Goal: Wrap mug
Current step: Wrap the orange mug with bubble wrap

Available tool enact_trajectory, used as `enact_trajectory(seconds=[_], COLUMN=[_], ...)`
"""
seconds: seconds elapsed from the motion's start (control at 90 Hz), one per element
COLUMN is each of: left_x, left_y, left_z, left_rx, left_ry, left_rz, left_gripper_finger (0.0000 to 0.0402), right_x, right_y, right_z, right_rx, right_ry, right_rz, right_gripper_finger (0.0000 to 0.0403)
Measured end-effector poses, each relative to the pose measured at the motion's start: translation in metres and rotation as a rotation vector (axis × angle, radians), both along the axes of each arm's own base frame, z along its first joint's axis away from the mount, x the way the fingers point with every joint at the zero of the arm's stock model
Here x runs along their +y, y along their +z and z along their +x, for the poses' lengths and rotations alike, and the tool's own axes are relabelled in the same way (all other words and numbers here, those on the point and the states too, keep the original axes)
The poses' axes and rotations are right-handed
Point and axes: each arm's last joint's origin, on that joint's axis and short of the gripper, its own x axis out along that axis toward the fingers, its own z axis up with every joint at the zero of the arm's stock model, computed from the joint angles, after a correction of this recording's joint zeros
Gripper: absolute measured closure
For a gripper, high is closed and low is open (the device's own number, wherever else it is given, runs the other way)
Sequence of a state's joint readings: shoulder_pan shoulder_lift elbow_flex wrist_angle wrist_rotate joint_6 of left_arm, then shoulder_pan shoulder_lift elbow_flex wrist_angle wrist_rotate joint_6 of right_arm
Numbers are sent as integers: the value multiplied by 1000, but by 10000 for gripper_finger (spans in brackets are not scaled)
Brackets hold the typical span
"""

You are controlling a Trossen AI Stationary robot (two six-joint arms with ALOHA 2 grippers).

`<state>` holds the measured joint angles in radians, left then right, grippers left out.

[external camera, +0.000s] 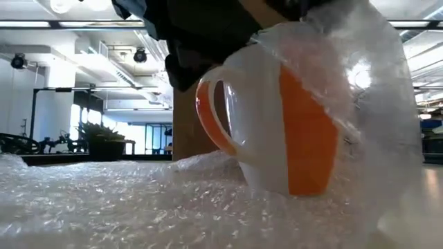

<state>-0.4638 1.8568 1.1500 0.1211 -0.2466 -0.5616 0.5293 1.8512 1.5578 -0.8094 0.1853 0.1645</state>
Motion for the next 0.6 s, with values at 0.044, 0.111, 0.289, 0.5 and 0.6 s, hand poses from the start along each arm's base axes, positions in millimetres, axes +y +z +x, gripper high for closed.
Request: enact_trajectory(seconds=[0.044, 0.111, 0.289, 0.5, 0.6], left_x=[0, 0, 1, 1, 1], left_y=[0, 0, 0, 3, 8], left_z=[0, 0, 1, 0, -1], left_rx=[0, -3, -7, -14, -26], left_ry=[1, 2, 5, 6, 5], left_rz=[0, -1, 1, -3, -9], left_gripper_finger=[365, 365, 365, 365, 365], right_x=[0, 3, 7, -9, -20], right_y=[7, 6, -8, -29, -39], right_z=[2, 2, 7, 7, 6], right_rx=[-32, -35, -55, -12, 12], right_ry=[-1, 10, 23, -12, -38], right_rz=[23, 43, 80, 59, 42], right_gripper_finger=[401, 401, 401, 401, 401])
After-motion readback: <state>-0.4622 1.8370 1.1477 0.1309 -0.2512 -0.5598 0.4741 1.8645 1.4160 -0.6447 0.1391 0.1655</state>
